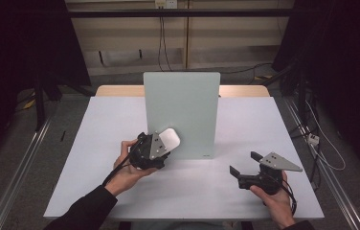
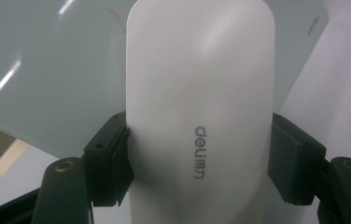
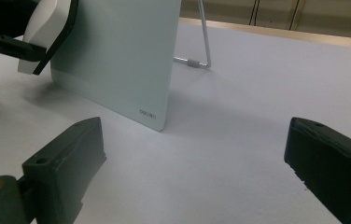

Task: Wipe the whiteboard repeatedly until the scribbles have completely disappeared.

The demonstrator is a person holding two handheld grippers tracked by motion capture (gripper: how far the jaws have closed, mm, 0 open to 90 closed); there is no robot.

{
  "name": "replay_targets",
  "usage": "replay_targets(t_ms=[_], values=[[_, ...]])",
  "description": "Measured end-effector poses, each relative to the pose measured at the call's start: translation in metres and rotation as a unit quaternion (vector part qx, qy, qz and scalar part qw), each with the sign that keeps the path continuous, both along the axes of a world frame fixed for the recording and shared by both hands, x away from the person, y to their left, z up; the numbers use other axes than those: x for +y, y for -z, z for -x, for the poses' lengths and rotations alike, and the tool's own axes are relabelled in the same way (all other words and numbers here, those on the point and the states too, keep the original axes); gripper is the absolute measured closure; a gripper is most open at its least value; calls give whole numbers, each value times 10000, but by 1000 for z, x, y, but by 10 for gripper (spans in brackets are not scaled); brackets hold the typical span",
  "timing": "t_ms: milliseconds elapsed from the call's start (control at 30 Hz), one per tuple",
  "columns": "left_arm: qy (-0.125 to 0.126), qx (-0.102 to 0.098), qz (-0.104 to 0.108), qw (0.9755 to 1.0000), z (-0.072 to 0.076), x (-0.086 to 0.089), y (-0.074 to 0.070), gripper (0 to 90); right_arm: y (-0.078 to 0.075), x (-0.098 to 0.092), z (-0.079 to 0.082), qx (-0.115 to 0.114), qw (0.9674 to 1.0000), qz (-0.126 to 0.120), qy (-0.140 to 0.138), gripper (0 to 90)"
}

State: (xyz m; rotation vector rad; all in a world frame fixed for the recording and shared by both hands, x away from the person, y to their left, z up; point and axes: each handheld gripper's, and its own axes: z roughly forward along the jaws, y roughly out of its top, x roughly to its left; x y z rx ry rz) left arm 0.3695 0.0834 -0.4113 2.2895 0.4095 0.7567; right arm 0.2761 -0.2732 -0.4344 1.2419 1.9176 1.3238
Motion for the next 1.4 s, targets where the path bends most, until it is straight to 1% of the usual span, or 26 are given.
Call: replay_targets(t_ms=[67, 100, 167, 233, 300, 367, 467, 533, 567, 600, 667, 700, 733, 800, 833, 933, 1000, 1100, 1133, 1167, 1267, 1400], values=[[55, 79, -29, 9999, 1, 1, 3, 312, 0, 0, 0, -5, 10000, -2, 4, 49], [40, 57, -94, 9999, 1, 1, 4, 312, 0, 0, 0, -6, 10000, 1, 4, 49], [8, -3, -113, 9999, 3, -1, 5, 312, 0, 0, 0, -5, 10000, 14, -2, 49], [29, 55, -100, 9999, 2, -1, 3, 312, 0, 0, 0, -6, 10000, 19, -1, 49], [-18, 85, 94, 9999, -1, 1, 0, 312, 0, 0, 0, -13, 10000, 22, -7, 49], [-59, 5, 148, 9999, -4, 2, -7, 312, 0, 0, 0, -13, 10000, 20, -6, 49], [-134, -10, 341, 9993, -10, 0, -23, 312, 0, 0, -1, 8, 10000, 5, 2, 49], [-205, -80, 464, 9987, -15, 1, -34, 312, 0, 0, -1, -2, 10000, 20, -6, 49], [-230, -64, 588, 9980, -17, 0, -38, 312, 0, 0, -1, -13, 10000, 16, -12, 49], [-228, -26, 601, 9979, -18, 0, -40, 312, 0, 0, -1, -13, 10000, 16, -12, 49], [-200, -101, 481, 9986, -17, -3, -38, 312, 0, 0, 0, -17, 10000, 13, 13, 49], [-150, -87, 409, 9990, -15, -4, -35, 312, 0, -1, 0, -22, 10000, 3, 9, 49], [-122, -57, 424, 9990, -15, -5, -31, 312, 0, -1, 0, -28, 10000, 2, 9, 49], [-19, 42, 246, 9997, -11, -8, -21, 312, 0, -1, 0, -21, 10000, 4, 8, 49], [19, 61, 150, 9999, -8, -9, -15, 312, 0, -1, 1, -23, 10000, 13, 0, 49], [138, 222, -12, 9997, -1, -10, 2, 312, 0, 0, 0, -17, 10000, 4, 10, 49], [162, 303, -36, 9994, 0, -9, 7, 312, 0, -1, 0, -26, 10000, 15, 17, 49], [172, 343, -73, 9992, 0, -8, 7, 312, 0, 0, 0, -26, 10000, 11, 4, 49], [163, 373, -30, 9992, -1, -7, 6, 312, 0, 0, 0, -23, 10000, 10, 5, 49], [136, 356, 43, 9993, -2, -5, 5, 312, 0, 0, 0, -22, 10000, 8, 5, 49], [77, 302, 120, 9994, -4, -2, -1, 312, 0, -1, 0, -28, 10000, 6, 9, 49], [-66, 188, 330, 9993, -10, 5, -16, 312, 0, 0, 0, -31, 10000, 9, 7, 49]])
